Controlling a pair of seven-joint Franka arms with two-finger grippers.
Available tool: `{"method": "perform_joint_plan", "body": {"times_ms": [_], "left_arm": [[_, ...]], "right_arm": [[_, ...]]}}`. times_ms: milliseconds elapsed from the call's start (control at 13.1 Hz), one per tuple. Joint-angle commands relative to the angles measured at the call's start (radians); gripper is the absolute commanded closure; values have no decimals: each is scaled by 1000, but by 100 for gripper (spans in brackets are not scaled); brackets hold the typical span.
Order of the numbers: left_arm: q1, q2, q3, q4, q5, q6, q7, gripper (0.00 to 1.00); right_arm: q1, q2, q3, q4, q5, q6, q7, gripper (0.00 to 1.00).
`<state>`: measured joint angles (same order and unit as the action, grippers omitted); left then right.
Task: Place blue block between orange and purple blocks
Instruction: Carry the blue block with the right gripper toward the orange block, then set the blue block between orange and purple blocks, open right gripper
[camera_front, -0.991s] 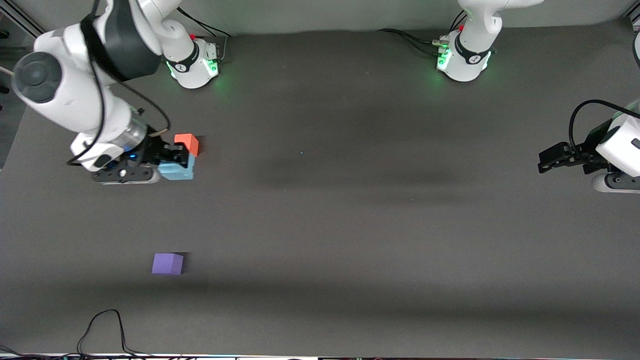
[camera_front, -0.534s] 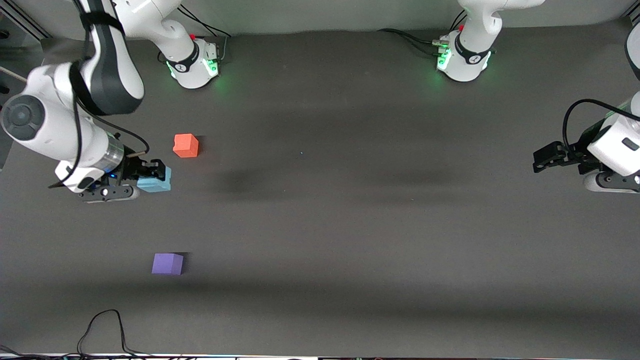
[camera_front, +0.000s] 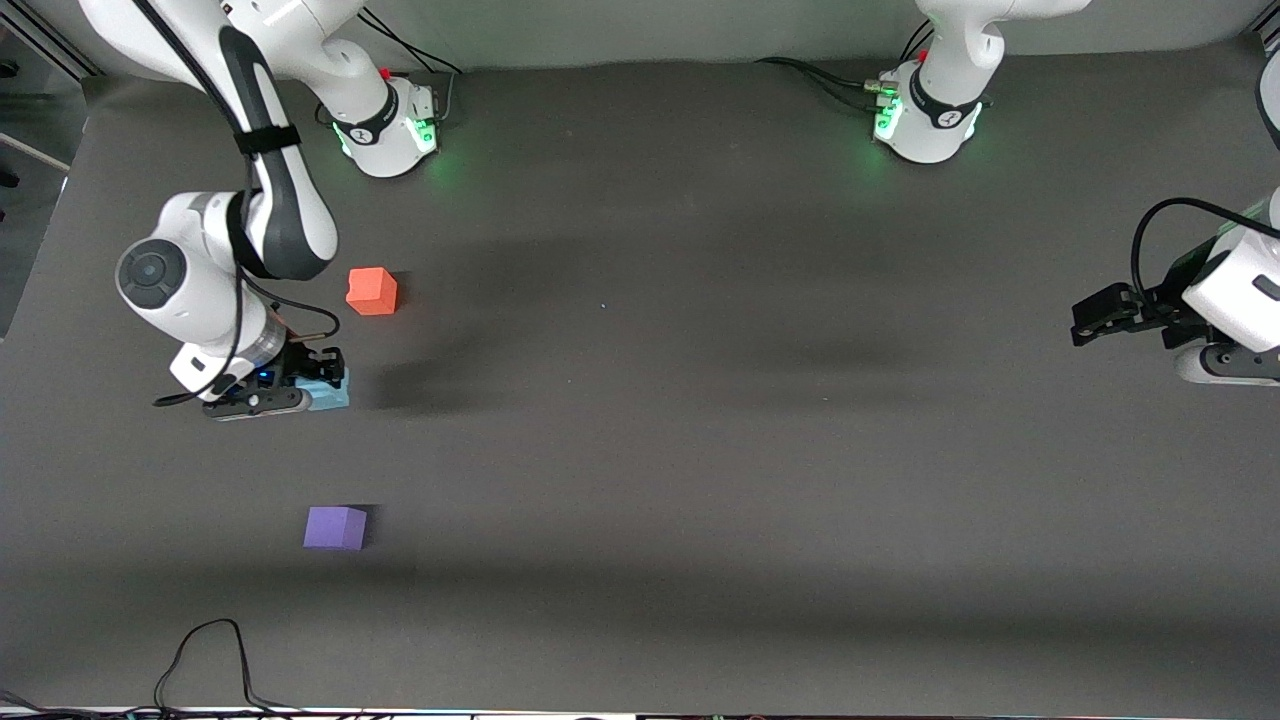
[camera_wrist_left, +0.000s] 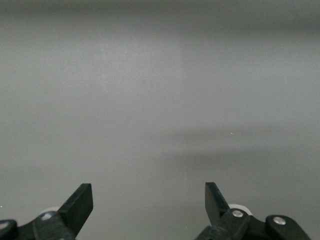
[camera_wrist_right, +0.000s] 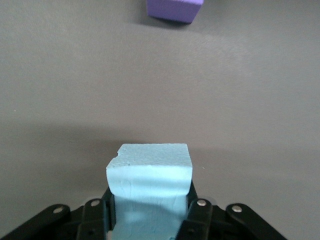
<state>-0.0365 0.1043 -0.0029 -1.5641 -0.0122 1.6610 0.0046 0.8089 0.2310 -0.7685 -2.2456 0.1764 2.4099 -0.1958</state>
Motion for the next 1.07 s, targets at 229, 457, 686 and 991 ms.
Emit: {"method": "perform_joint_plan", "body": {"times_ms": [229, 457, 686, 991], "left_arm": [[-17, -9, 12, -1, 14, -4, 12, 0], [-16, -11, 12, 1, 14, -6, 12, 0], [-16, -11, 12, 1, 14, -4, 12, 0], [-14, -12, 14, 2, 14, -3, 12, 0]], "right_arm": [[4, 178, -6, 18, 298, 84, -277, 70], [4, 197, -5, 18, 316, 87, -278, 70], [9, 220, 0, 18, 357, 94, -278, 69], [10, 238, 5, 18, 394, 95, -278, 62]]}}
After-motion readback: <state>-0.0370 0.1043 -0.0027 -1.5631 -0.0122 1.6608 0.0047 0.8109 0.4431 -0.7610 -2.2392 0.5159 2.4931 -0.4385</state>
